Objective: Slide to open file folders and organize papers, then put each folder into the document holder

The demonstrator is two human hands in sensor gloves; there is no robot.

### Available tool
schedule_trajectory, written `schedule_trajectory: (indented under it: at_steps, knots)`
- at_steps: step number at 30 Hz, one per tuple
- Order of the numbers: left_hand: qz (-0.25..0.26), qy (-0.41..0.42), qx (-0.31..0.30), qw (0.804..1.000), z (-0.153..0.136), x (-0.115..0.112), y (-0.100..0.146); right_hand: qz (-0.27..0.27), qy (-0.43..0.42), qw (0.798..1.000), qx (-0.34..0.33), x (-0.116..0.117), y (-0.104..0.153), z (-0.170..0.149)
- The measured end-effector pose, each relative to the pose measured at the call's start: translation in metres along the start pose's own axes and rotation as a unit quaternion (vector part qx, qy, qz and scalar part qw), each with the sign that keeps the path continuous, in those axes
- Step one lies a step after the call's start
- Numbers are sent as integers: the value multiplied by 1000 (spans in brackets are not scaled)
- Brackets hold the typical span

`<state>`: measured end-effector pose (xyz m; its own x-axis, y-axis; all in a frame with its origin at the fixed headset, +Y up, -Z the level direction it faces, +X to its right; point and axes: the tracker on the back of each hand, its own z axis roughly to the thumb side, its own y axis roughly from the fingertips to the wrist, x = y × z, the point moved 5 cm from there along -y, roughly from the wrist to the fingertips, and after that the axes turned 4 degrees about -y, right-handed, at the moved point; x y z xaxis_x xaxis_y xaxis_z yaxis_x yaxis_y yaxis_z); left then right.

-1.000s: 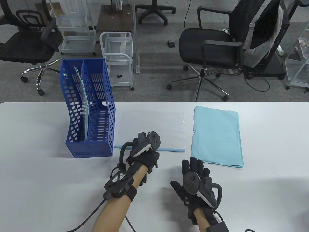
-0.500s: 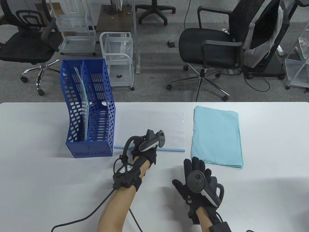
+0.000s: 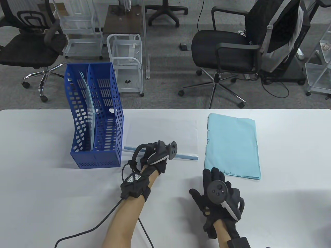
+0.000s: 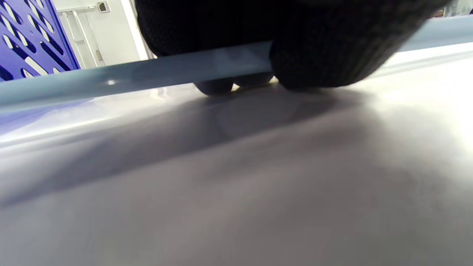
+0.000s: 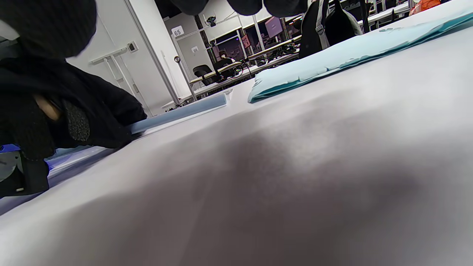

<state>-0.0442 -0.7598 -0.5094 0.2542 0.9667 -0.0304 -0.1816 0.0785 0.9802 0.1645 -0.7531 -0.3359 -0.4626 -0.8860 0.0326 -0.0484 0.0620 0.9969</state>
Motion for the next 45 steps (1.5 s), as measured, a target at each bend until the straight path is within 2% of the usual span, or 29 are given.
schedule_trajectory:
  at_steps: [8, 13, 17, 20, 23, 26, 28, 30, 35, 37, 39, 43, 45]
  knots:
    - [0, 49, 11, 999, -10, 2, -2, 1, 4, 1000, 0, 0, 0, 1]
    - [-6, 96, 13, 995, -17, 10, 14, -26, -10, 1000, -5, -6, 1, 0]
    - [13, 117, 7, 993, -22, 31, 38, -47, -42, 998, -12, -14, 3, -1]
    - [19, 128, -29, 991, -19, 54, 65, -74, -65, 995, -17, -24, 5, -2]
    - [-12, 140, -72, 988, -14, 73, 98, -108, -95, 989, -26, -38, 9, -5]
    - [-68, 168, -109, 977, -13, 76, 130, -131, -145, 979, -50, -52, 14, -7]
    - [-105, 187, -129, 968, -15, 72, 148, -128, -173, 974, -71, -57, 16, -4]
    - [-142, 208, -142, 957, -20, 63, 165, -98, -193, 970, -108, -57, 16, 3]
    - [-207, 314, -156, 913, -45, 29, 196, 64, -267, 943, -188, -29, 14, 33]
    - [-220, 346, -160, 898, -55, 17, 201, 97, -271, 938, -192, -18, 15, 43]
    - [-223, 358, -159, 893, -63, 6, 205, 85, -268, 943, -175, -13, 14, 46]
    - [-219, 394, -169, 877, -69, -10, 215, 9, -305, 944, -129, -7, 13, 41]
    - [-187, 414, -154, 878, -72, -13, 219, -3, -313, 943, -109, -4, 14, 39]
